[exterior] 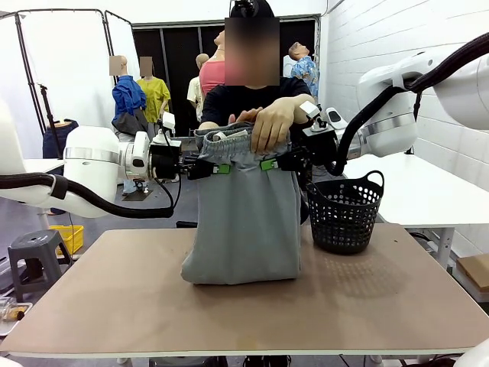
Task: Fold the training pants.
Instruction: Release the ends of the Training pants and then grab the overlapped ends.
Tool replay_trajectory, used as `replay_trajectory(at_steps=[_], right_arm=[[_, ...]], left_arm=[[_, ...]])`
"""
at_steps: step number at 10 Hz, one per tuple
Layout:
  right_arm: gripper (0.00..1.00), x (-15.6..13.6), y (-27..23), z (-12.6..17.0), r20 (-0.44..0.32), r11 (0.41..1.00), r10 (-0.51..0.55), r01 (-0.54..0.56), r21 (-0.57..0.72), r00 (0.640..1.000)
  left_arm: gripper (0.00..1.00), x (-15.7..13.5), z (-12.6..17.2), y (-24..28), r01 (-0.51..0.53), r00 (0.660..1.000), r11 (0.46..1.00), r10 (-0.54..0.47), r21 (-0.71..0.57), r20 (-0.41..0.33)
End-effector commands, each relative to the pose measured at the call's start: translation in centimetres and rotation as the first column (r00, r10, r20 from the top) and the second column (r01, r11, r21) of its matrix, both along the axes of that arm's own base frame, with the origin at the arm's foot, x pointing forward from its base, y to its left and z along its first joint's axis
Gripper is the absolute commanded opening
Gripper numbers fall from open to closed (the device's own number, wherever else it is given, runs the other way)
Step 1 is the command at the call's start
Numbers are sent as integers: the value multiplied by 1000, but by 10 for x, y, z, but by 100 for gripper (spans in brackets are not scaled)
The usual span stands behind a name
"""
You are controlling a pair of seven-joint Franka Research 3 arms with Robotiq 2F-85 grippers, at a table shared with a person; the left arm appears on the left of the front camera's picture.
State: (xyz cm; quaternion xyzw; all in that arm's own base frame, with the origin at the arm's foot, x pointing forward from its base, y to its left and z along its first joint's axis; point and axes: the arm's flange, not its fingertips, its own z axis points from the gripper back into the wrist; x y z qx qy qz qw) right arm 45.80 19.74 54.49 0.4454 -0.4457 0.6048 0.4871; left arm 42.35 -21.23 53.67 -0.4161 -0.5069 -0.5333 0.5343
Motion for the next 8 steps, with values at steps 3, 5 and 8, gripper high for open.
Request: replay_trajectory(at_steps=[3, 5, 8], right_arm=[[0, -2, 2, 0, -5, 1000, -7, 7, 25, 1000], [0, -2, 2, 0, -5, 1000, -7, 7, 25, 1000], [0, -2, 2, 0, -5, 1000, -7, 7, 25, 1000]], left_arm=[[0, 0, 2, -1, 2, 1000, 1000, -2, -1, 0], [0, 0, 2, -1, 2, 1000, 1000, -2, -1, 0], [0, 0, 2, -1, 2, 1000, 1000, -2, -1, 0]])
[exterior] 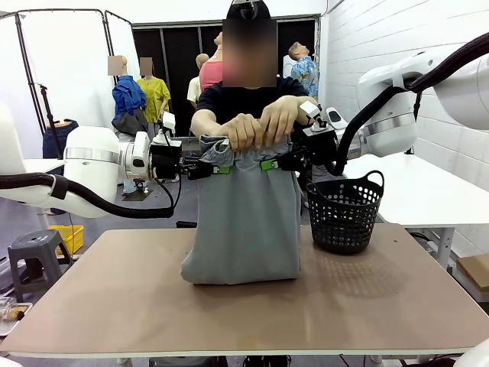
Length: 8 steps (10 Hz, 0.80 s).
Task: Fold the training pants.
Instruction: Release the ends of the Training pants and then grab the overlapped ends.
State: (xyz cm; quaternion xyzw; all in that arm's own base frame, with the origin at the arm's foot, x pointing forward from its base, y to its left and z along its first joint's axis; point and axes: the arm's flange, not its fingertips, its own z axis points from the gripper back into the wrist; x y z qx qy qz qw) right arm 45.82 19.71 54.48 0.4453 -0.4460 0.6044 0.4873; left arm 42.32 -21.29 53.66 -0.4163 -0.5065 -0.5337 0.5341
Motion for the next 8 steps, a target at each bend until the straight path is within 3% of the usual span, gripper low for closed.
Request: replay_trajectory(at_steps=[1, 8], right_arm=[[0, -2, 2, 0, -5, 1000, -6, 6, 25, 1000], [0, -2, 2, 0, -5, 1000, -6, 6, 25, 1000]], left_arm=[[0, 0, 2, -1, 1, 1000, 1000, -1, -2, 0], [0, 0, 2, -1, 1, 1000, 1000, -1, -2, 0]])
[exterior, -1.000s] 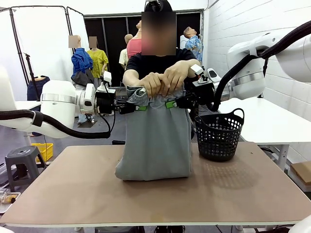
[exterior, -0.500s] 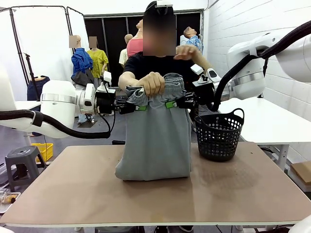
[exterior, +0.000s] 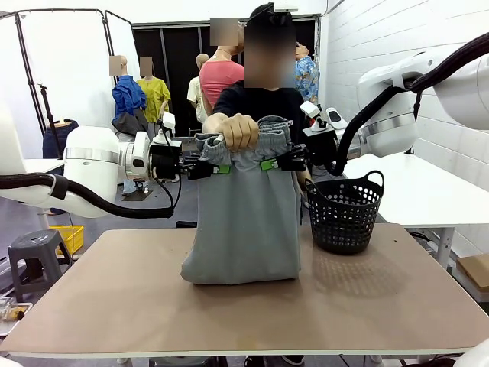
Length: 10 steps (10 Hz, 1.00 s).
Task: Fold the training pants.
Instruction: Release the ends of the Training pants and then grab the overlapped ends.
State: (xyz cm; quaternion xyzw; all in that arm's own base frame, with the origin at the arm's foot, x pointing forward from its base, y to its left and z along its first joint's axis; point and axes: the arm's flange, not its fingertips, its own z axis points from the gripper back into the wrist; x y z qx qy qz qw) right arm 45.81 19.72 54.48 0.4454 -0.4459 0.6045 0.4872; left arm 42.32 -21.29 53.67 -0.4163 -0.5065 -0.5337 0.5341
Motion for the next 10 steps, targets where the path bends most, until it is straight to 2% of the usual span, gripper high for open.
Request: replay_trajectory(at_steps=[1, 10], right_arm=[[0, -2, 2, 0, -5, 1000, -7, 7, 25, 1000], [0, -2, 2, 0, -5, 1000, -7, 7, 25, 1000]], left_arm=[[0, 0, 2, -1, 1, 1000, 1000, -1, -2, 0], [0, 0, 2, -1, 1, 1000, 1000, -1, -2, 0]])
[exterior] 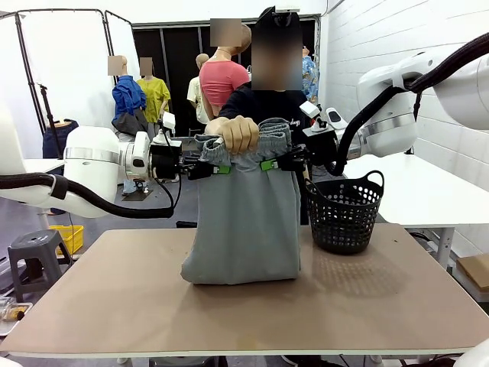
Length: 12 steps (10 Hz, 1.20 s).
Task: Fold the training pants.
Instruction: Release the ends of the Training pants and then grab the overlapped ends.
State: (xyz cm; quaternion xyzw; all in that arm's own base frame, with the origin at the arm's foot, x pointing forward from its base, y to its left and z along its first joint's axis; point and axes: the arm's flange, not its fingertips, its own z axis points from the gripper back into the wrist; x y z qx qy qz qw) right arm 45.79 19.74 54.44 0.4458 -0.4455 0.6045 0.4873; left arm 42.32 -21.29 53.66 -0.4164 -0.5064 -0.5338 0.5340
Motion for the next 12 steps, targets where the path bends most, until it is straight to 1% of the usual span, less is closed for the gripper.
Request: replay_trajectory(at_steps=[1, 9, 10, 12], right_arm=[[0, -2, 2, 0, -4, 1000, -7, 7, 25, 1000], [0, -2, 2, 0, -4, 1000, -7, 7, 25, 1000], [19, 0, 0, 0, 0, 1000, 0, 0, 0, 1000], [57, 2, 0, -2, -16, 1000, -21, 21, -1, 1000]], left_arm=[[0, 0, 2, 0, 0, 1000, 1000, 0, -2, 0], [0, 0, 0, 0, 0, 1000, 1000, 0, 0, 0], [20, 1, -2, 2, -12, 1000, 1000, 12, 12, 11], [60, 1, -2, 8, -12, 1000, 1000, 11, -8, -11]])
